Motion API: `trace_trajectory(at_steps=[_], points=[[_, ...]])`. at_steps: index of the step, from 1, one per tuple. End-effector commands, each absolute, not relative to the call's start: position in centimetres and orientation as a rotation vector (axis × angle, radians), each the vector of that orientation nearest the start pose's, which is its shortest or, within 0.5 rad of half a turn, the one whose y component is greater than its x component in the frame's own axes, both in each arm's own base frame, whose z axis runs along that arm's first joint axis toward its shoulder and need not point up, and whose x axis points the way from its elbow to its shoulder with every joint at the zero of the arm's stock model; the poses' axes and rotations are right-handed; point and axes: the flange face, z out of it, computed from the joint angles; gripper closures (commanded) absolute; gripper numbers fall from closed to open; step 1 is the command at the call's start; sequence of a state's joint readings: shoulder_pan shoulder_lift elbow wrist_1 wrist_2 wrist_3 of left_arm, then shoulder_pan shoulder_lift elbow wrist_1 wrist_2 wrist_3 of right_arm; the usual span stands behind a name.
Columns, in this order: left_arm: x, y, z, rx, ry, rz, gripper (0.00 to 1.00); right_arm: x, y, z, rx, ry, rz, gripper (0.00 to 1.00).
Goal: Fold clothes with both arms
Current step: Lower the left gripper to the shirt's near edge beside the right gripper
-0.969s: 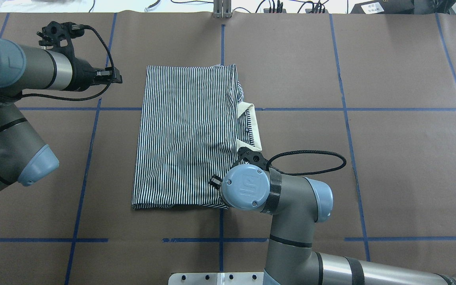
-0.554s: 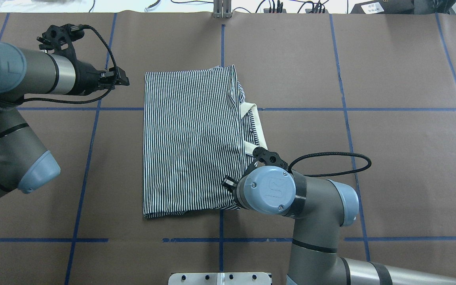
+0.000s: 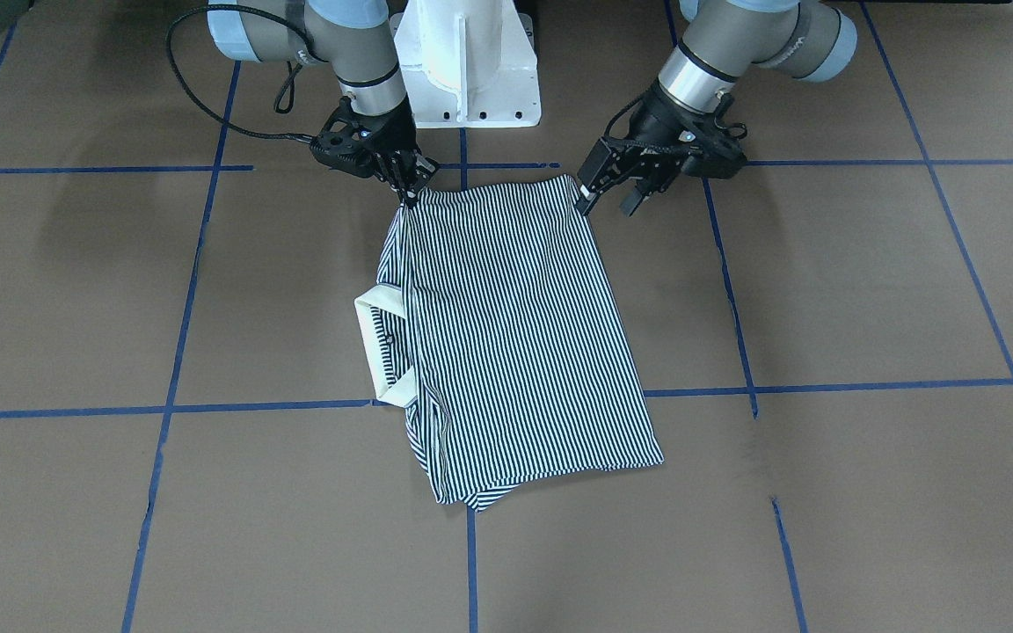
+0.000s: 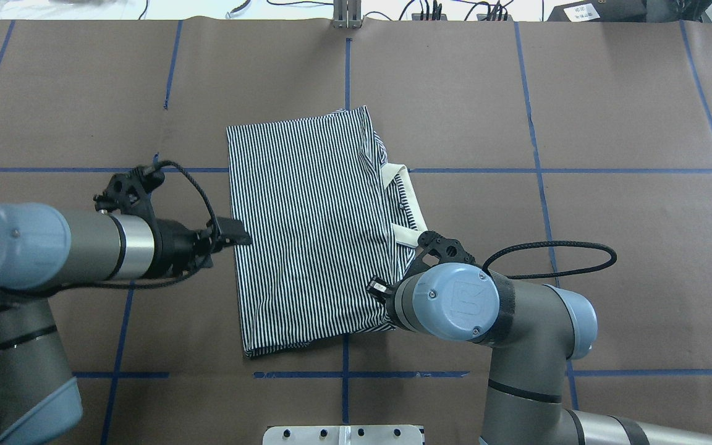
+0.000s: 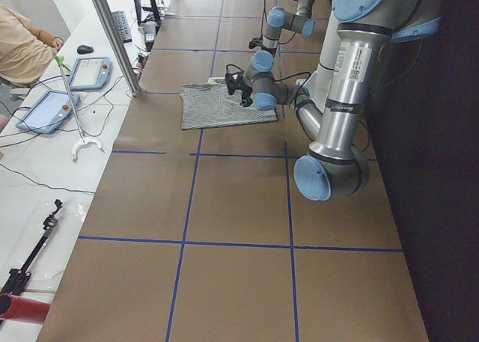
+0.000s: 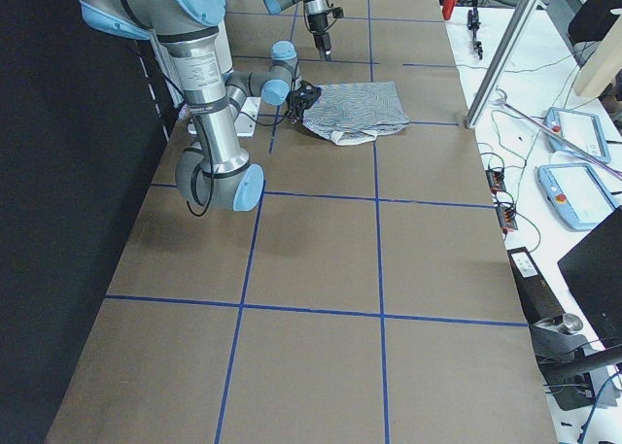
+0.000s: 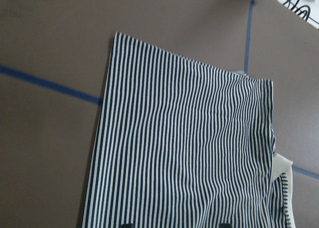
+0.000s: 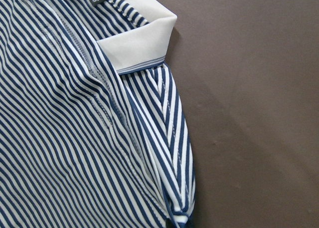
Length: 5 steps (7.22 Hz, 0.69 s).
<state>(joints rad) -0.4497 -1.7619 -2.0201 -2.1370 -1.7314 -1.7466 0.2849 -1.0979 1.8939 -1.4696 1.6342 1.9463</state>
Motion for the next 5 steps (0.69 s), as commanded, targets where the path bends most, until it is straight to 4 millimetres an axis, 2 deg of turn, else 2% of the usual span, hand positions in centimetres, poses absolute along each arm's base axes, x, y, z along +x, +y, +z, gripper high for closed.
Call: trace_trajectory(at_steps=[1,2,3,5], points=[[46.7,-27.1,31.7,0.005,1.16,-0.475,0.17,-54.7,-29.2,24.8,-0.103,-0.901,0.585,1.0],[48.1,-26.2,32.6,-0.004,1.138,-0.458,0.22,-54.7,-29.2,25.0,-0.103,-0.898,0.583,1.0],[48.4,-26.1,33.1,-0.006,1.126,-0.456,0.28,-54.7,-29.2,25.1,-0.103,-0.896,0.583,1.0],[49.6,-25.6,33.0,-0.016,1.126,-0.447,0.42,-54.7,-29.1,25.2,-0.102,-0.895,0.583,1.0]])
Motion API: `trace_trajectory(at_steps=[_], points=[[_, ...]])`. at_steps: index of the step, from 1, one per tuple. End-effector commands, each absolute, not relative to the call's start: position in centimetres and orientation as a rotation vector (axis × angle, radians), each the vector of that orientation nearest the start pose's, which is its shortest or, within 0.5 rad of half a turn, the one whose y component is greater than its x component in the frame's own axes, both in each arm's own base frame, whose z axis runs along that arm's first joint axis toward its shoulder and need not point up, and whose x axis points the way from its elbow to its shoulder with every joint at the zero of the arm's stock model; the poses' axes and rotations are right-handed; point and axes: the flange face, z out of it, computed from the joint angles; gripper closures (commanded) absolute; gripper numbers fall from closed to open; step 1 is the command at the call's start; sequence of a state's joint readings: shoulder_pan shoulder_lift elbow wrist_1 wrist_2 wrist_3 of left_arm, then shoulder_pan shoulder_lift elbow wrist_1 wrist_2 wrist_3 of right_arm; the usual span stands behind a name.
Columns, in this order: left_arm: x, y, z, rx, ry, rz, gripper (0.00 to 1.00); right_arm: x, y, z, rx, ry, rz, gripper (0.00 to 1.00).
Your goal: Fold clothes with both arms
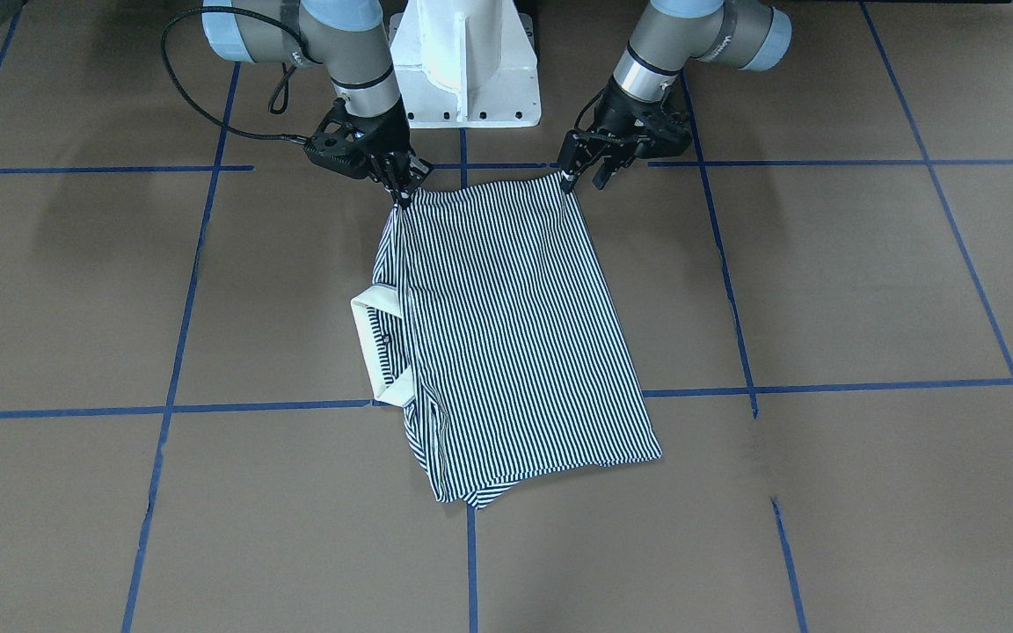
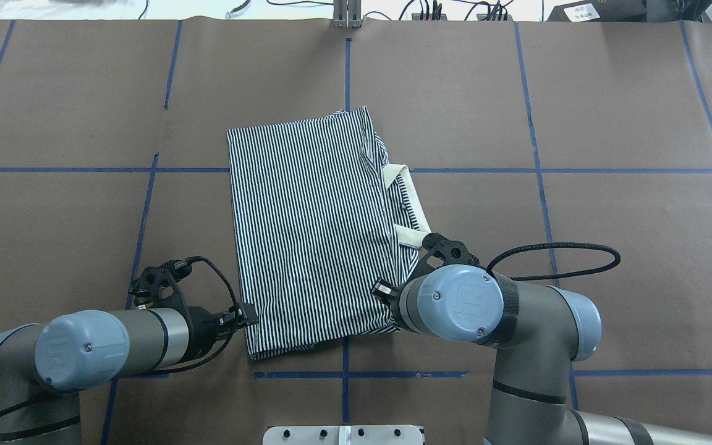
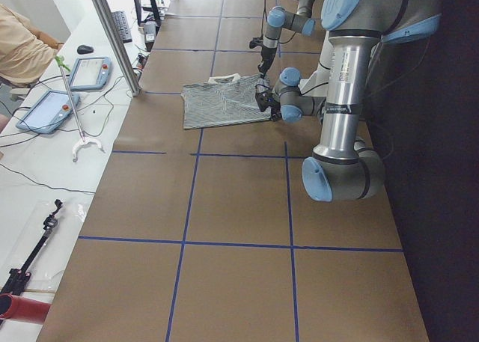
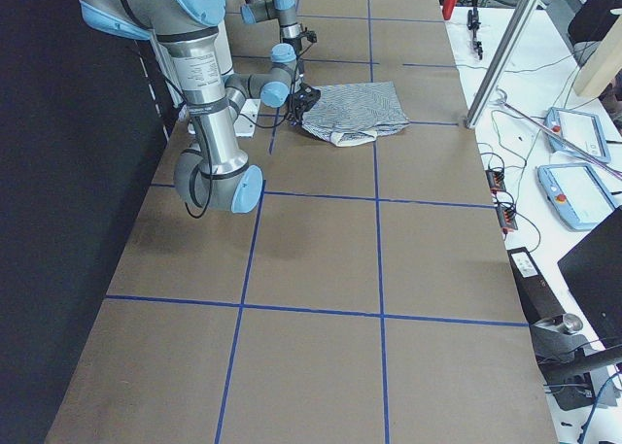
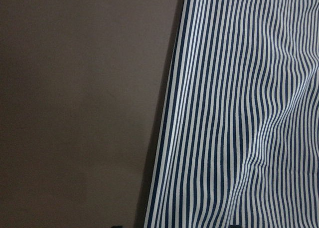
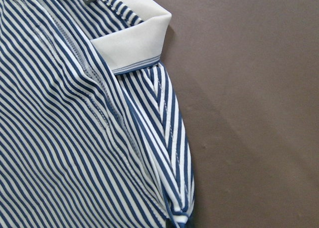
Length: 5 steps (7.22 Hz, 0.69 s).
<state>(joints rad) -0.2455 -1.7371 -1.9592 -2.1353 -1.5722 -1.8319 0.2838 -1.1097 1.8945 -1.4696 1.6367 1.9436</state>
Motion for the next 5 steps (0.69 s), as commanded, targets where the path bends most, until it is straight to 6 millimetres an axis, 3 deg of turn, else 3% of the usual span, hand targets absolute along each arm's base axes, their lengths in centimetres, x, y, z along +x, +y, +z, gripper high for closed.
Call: trace_trajectory(at_steps=[1,2,5], points=[[49.7,-25.4,32.8,-0.021,1.129,-0.446,0.47,-54.6,-29.2,25.2,-0.102,-0.895,0.585,1.0],[50.4,-24.2,32.9,-0.034,1.126,-0.425,0.48,-54.6,-29.2,25.2,-0.102,-0.895,0.585,1.0],[50.8,-24.0,33.1,-0.038,1.121,-0.42,0.52,-54.6,-29.2,25.1,-0.103,-0.898,0.584,1.0]])
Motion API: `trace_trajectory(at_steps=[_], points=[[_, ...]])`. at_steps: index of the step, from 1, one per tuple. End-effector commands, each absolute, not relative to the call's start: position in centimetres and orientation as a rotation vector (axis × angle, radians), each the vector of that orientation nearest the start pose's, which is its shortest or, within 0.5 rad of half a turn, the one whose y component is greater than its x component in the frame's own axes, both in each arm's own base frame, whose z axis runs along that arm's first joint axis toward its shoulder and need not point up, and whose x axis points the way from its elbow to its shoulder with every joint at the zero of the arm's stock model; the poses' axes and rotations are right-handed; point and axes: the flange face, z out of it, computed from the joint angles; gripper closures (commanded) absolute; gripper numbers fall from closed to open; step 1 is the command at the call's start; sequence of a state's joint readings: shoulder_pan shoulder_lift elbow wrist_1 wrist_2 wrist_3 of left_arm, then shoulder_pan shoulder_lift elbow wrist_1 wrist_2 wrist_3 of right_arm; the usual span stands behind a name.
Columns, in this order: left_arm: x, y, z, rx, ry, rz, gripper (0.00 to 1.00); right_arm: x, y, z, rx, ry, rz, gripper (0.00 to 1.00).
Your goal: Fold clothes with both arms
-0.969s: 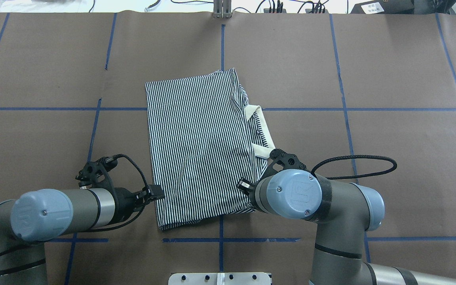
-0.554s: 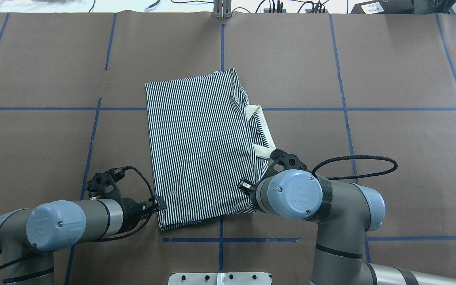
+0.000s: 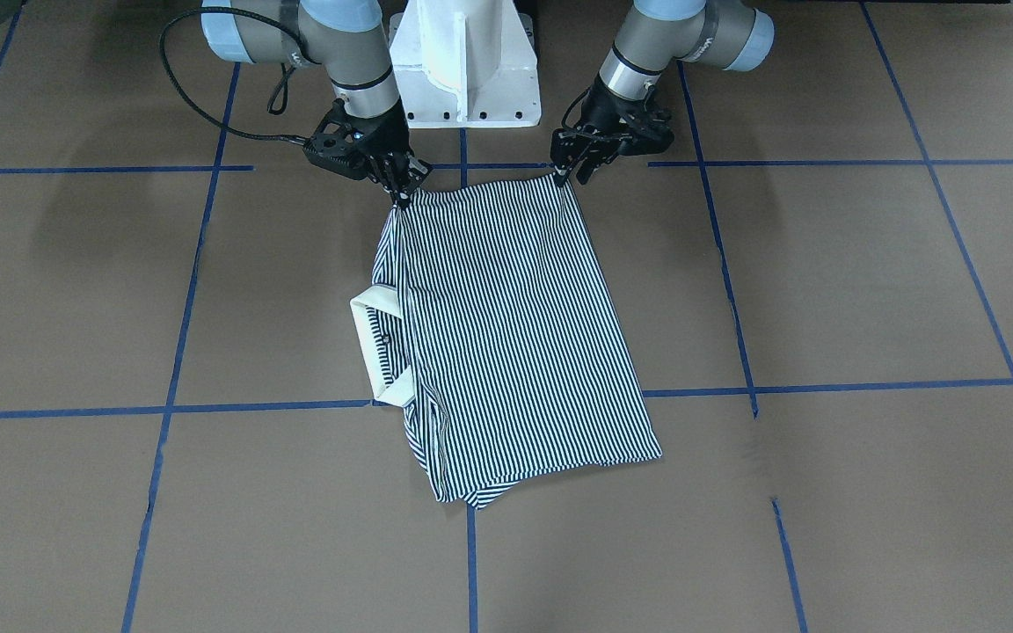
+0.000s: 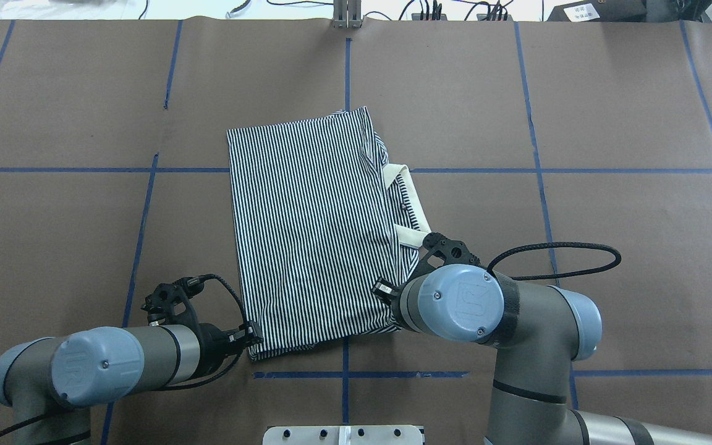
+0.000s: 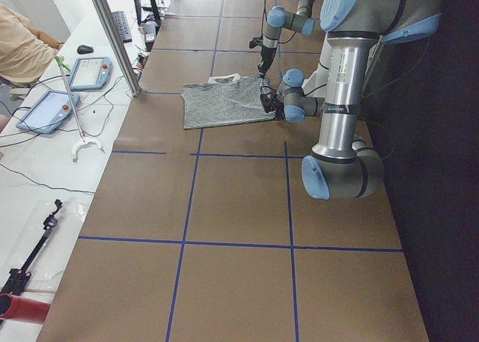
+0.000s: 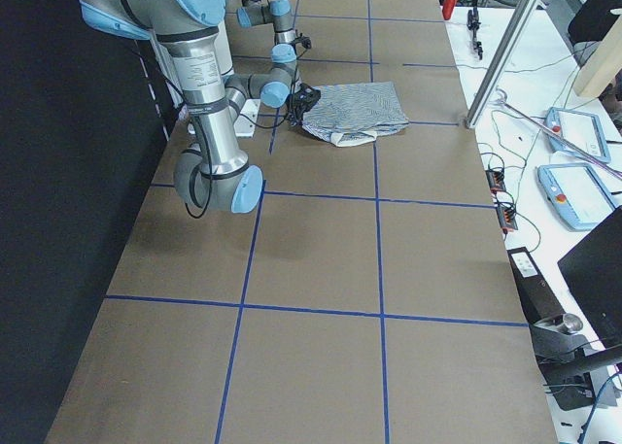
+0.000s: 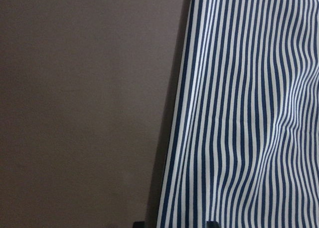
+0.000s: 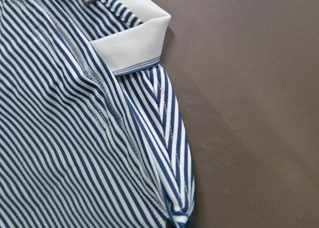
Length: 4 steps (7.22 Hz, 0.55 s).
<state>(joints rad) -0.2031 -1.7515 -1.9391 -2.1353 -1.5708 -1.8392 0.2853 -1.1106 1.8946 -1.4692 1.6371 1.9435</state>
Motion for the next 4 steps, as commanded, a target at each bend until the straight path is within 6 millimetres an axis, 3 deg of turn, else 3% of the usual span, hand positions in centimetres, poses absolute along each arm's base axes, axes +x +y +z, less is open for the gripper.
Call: trace_trajectory(at_steps=[1,4], points=[[50.9,-23.9,32.8,-0.039,1.125,-0.418,0.55,-54.6,-29.2,25.0,-0.103,-0.901,0.583,1.0],[52.0,-23.0,32.8,-0.05,1.121,-0.398,0.66,-54.5,-29.2,25.0,-0.106,-0.901,0.583,1.0]])
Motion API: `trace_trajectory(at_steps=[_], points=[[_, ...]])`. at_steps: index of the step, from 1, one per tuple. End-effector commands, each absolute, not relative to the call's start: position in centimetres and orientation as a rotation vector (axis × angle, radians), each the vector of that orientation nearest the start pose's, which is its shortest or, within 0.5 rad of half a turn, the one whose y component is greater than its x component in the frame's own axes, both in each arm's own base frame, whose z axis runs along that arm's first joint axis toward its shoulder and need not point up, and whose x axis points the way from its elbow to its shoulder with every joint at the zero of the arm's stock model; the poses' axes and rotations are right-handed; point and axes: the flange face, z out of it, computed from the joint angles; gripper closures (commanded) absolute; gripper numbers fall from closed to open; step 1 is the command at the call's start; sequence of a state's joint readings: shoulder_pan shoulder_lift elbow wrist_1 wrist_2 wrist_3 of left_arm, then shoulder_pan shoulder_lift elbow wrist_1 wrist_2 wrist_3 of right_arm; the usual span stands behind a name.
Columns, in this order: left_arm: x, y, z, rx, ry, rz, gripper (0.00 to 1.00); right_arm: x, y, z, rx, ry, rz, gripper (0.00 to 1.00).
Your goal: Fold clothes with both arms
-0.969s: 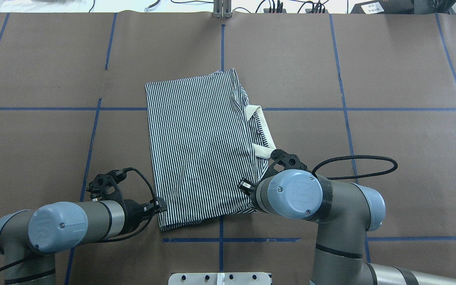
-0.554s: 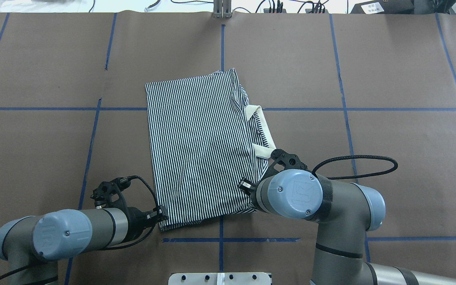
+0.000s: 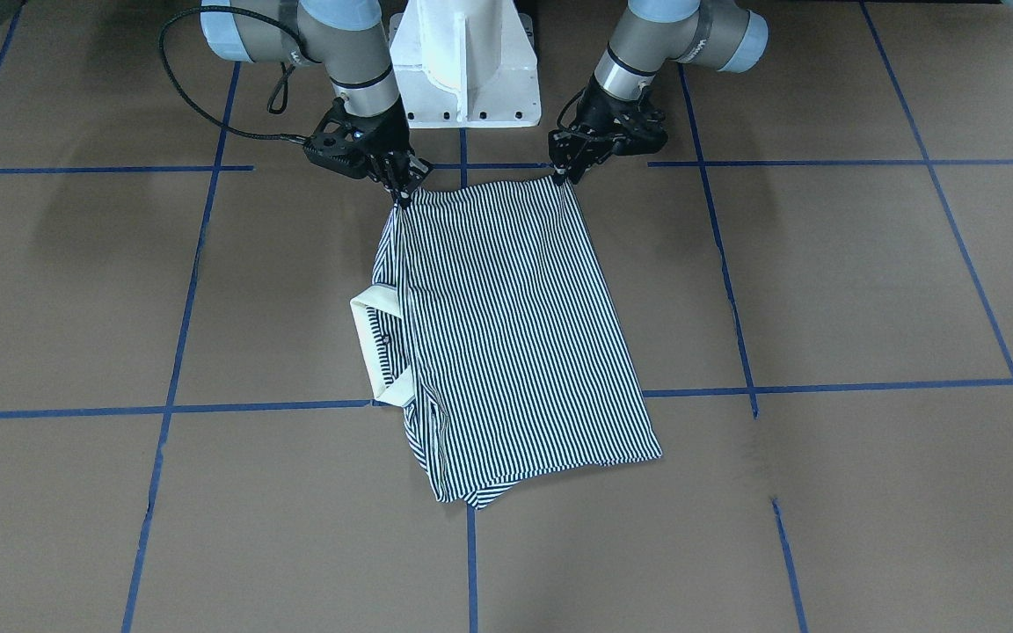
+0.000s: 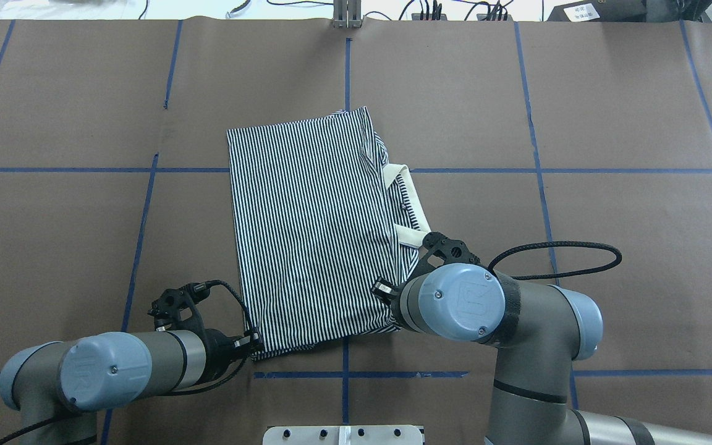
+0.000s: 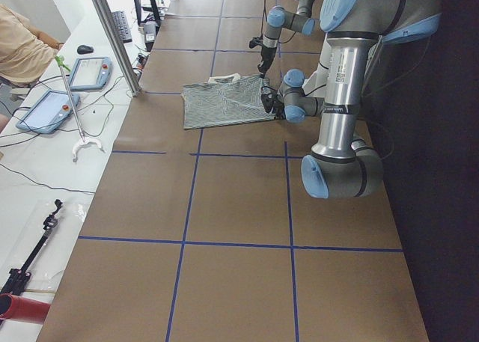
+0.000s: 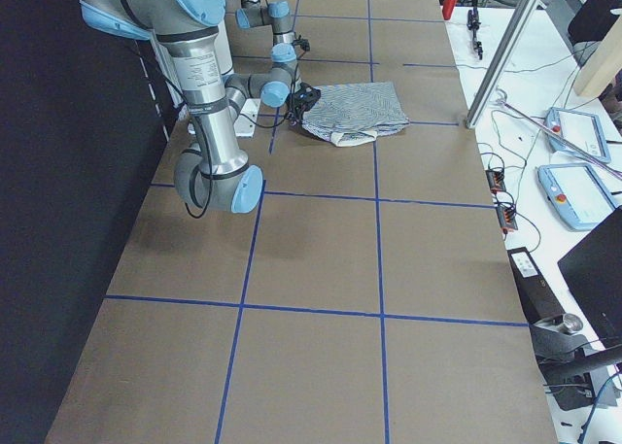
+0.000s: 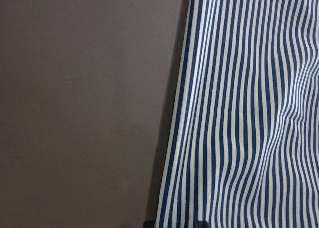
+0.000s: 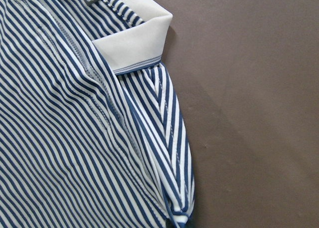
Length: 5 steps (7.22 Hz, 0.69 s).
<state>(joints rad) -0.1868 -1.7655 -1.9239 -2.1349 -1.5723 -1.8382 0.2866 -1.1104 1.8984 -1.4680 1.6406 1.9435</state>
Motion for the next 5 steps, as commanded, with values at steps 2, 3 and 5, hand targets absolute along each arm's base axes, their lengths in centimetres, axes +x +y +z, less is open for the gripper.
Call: trace_trajectory(at_steps=[2,3,5], points=[[52.39,-22.95,33.14,-0.051,1.113,-0.397,0.69,-54.43,-29.22,24.94,-0.106,-0.903,0.583,1.0],[52.28,-22.93,33.32,-0.051,1.11,-0.398,0.57,-54.43,-29.22,24.94,-0.106,-0.903,0.583,1.0],[52.11,-22.9,33.13,-0.049,1.098,-0.397,0.46,-53.97,-29.09,24.83,-0.106,-0.909,0.582,1.0]])
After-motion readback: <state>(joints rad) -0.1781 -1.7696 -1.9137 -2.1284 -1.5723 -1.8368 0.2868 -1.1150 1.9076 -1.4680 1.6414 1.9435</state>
